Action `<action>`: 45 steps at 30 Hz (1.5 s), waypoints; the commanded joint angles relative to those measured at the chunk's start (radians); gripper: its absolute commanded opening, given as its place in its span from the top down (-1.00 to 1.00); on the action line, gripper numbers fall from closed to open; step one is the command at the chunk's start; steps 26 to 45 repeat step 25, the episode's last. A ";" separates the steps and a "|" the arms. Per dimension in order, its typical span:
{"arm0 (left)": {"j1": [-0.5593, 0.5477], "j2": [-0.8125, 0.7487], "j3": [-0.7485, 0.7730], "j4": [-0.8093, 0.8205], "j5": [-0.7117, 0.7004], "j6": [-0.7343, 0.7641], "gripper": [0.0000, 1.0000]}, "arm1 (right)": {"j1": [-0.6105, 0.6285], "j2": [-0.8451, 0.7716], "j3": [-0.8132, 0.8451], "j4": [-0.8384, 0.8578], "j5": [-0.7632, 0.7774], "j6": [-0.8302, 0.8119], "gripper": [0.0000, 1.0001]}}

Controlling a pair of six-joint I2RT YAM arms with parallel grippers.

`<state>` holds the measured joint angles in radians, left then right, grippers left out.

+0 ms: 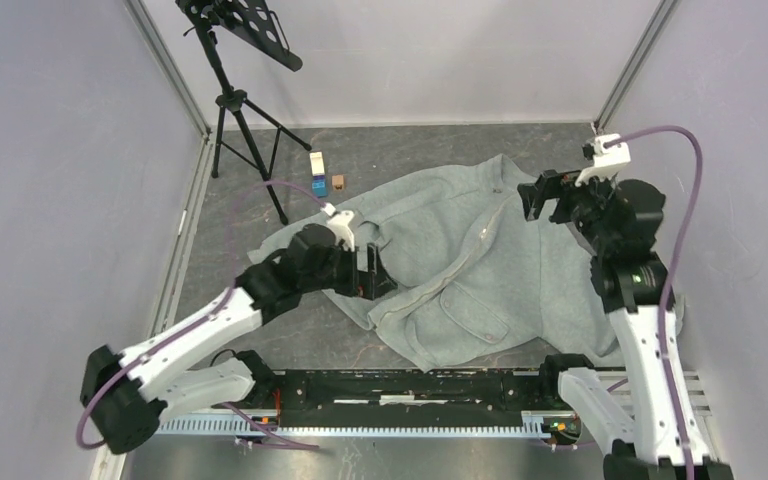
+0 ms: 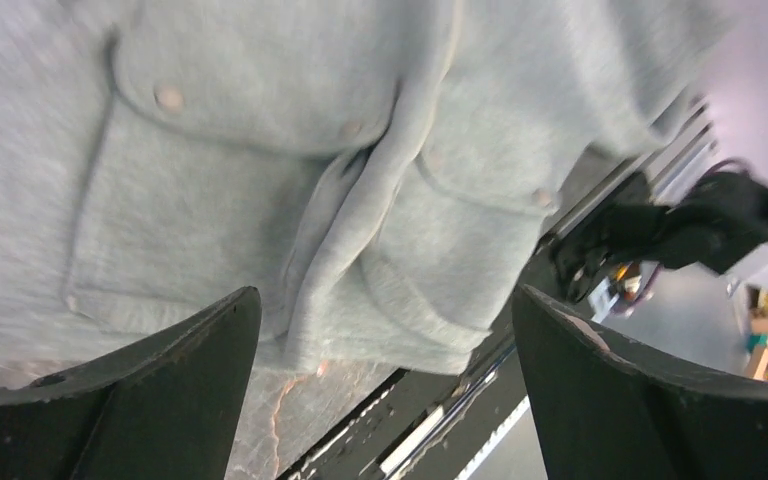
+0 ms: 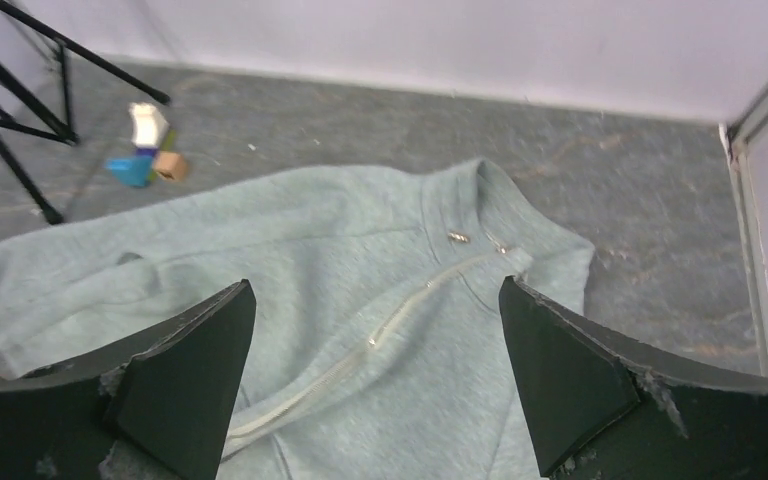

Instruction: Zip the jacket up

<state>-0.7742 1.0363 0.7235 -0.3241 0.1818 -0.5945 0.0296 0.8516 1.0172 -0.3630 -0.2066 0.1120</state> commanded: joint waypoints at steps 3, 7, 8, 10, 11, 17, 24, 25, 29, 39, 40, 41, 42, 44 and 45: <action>0.006 -0.222 0.223 -0.158 -0.156 0.120 -0.99 | 0.003 -0.141 0.189 -0.052 -0.060 0.027 -0.96; 0.007 -0.309 0.381 -0.189 -0.178 0.165 -0.99 | 0.003 -0.192 0.288 -0.054 0.052 0.017 -0.96; 0.006 -0.327 0.418 -0.191 -0.177 0.179 -0.99 | 0.003 -0.209 0.297 -0.041 0.077 0.013 -0.96; 0.006 -0.354 0.497 -0.194 -0.212 0.224 -0.99 | 0.003 -0.241 0.307 -0.001 0.134 0.004 -0.96; 0.006 -0.366 0.537 -0.196 -0.221 0.243 -0.99 | 0.003 -0.263 0.302 0.027 0.158 0.003 -0.96; 0.006 -0.447 0.656 -0.178 -0.305 0.337 -0.99 | 0.003 -0.364 0.217 0.194 0.286 0.032 -0.96; 0.006 -0.476 0.726 -0.202 -0.353 0.378 -0.99 | 0.003 -0.399 0.174 0.200 0.291 0.092 -0.96; 0.006 -0.477 0.731 -0.204 -0.354 0.377 -0.99 | 0.003 -0.399 0.173 0.195 0.278 0.088 -0.96; 0.006 -0.477 0.731 -0.204 -0.354 0.377 -0.99 | 0.003 -0.399 0.173 0.195 0.278 0.088 -0.96; 0.006 -0.477 0.731 -0.204 -0.354 0.377 -0.99 | 0.003 -0.399 0.173 0.195 0.278 0.088 -0.96; 0.006 -0.477 0.731 -0.204 -0.354 0.377 -0.99 | 0.003 -0.399 0.173 0.195 0.278 0.088 -0.96; 0.006 -0.477 0.731 -0.204 -0.354 0.377 -0.99 | 0.003 -0.399 0.173 0.195 0.278 0.088 -0.96; 0.006 -0.477 0.731 -0.204 -0.354 0.377 -0.99 | 0.003 -0.399 0.173 0.195 0.278 0.088 -0.96; 0.006 -0.477 0.731 -0.204 -0.354 0.377 -0.99 | 0.003 -0.399 0.173 0.195 0.278 0.088 -0.96; 0.006 -0.477 0.731 -0.204 -0.354 0.377 -0.99 | 0.003 -0.399 0.173 0.195 0.278 0.088 -0.96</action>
